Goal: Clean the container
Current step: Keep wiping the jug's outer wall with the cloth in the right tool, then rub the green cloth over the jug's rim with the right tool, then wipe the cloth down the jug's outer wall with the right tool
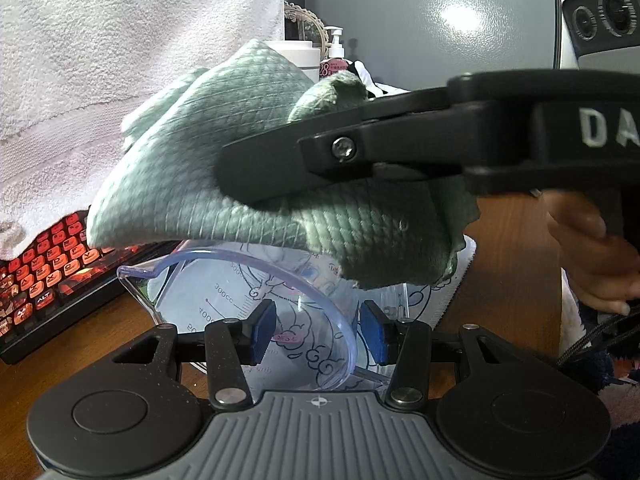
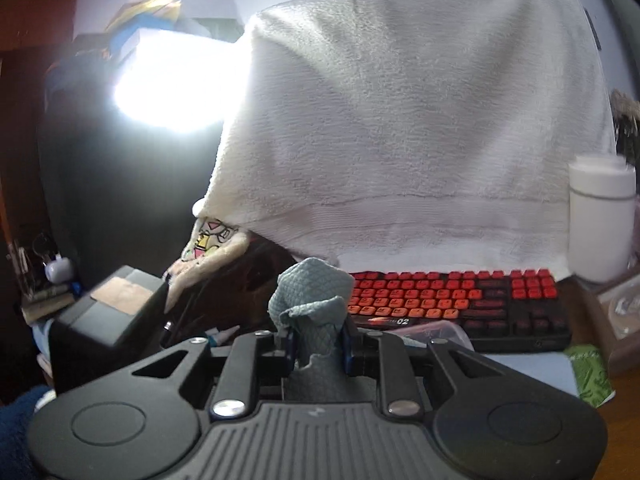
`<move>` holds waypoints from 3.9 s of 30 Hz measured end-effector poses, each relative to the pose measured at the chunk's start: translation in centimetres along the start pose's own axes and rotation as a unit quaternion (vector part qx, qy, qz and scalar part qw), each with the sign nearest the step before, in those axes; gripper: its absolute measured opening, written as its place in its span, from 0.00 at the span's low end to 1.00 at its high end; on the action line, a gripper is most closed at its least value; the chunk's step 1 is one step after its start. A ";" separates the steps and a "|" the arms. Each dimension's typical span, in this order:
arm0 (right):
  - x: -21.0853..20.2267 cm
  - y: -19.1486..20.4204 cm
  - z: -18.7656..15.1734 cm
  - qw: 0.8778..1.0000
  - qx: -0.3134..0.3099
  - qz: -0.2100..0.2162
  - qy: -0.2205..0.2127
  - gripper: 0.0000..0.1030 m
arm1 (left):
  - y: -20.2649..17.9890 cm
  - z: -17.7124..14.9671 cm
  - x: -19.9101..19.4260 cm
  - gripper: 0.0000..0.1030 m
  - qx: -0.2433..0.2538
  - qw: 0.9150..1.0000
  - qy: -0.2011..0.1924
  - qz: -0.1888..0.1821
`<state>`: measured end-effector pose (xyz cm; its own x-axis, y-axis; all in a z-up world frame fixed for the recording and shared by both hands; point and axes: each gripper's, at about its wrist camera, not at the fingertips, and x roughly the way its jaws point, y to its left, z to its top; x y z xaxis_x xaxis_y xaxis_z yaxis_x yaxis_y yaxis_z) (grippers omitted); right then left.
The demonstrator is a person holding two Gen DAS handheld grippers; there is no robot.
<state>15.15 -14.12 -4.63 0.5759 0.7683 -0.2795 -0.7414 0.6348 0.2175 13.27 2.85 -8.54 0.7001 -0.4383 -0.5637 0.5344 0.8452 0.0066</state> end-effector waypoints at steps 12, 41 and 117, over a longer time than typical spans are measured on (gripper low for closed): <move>-1.9 -6.8 -0.2 0.995 0.086 -0.059 -0.005 0.20 | 0.0 -0.1 0.0 0.45 -0.002 1.000 0.000 -0.001; 0.0 -7.0 1.7 0.994 0.100 -0.017 0.043 0.20 | -1.2 0.1 -0.3 0.45 -0.003 1.000 0.000 -0.003; 4.9 -7.3 4.5 0.991 0.090 -0.042 0.088 0.20 | -1.3 -0.2 -0.1 0.45 -0.003 1.000 0.000 -0.003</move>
<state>24.92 -14.59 -3.34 0.5527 0.6954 -0.4594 -0.6108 0.7130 0.3444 12.36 1.86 -8.64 0.6974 -0.4428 -0.5635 0.5352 0.8447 -0.0014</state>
